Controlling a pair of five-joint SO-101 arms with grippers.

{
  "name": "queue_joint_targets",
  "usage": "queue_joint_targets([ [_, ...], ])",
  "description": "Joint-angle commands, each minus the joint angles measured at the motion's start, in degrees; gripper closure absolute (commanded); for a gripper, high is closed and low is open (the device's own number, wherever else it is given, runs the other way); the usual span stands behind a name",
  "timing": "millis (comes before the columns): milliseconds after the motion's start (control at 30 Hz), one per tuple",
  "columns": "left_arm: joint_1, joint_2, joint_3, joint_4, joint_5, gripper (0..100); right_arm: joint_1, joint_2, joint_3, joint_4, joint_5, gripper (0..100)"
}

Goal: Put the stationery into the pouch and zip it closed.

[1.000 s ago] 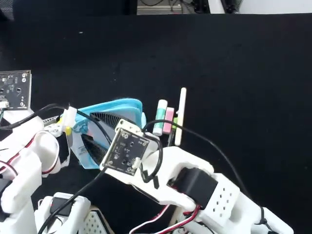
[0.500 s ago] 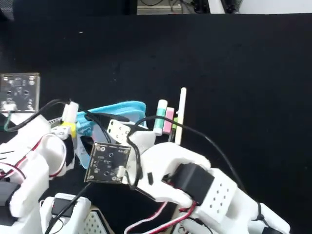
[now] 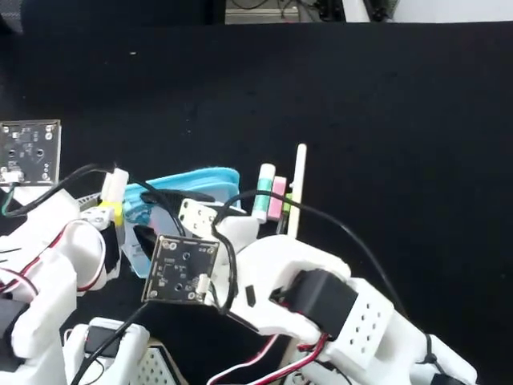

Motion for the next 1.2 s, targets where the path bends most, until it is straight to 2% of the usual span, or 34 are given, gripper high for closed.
queue_joint_targets([
  [0, 0.48, 0.35, 5.41, 1.05, 0.88, 97, -0.53, 1.63, 0.57, -3.08, 1.14, 94.3],
  [167, 0.48, 0.35, 5.41, 1.05, 0.79, 97, 3.08, 2.86, 1.19, -3.25, 3.6, 91.4],
  [333, 2.33, 0.35, 5.41, 1.05, 0.88, 97, 4.75, 0.66, 1.01, -2.9, 3.6, 99.1],
  [600, 3.65, 0.35, 5.32, 1.05, 0.88, 97, 11.69, -7.78, 1.63, -2.55, 3.69, 98.8],
  [800, 3.65, 0.35, 4.97, 0.97, 0.79, 97, 13.19, -9.27, 3.3, 3.34, 7.91, 98.8],
  [967, 3.65, 0.35, 4.97, 0.97, 0.53, 97, 20.22, -10.07, 3.21, 5.19, 10.29, 98.8],
  [1167, 3.65, 0.35, 4.97, 0.97, 0.53, 97, 28.4, -17.63, 3.56, 5.36, 12.04, 98.8],
])
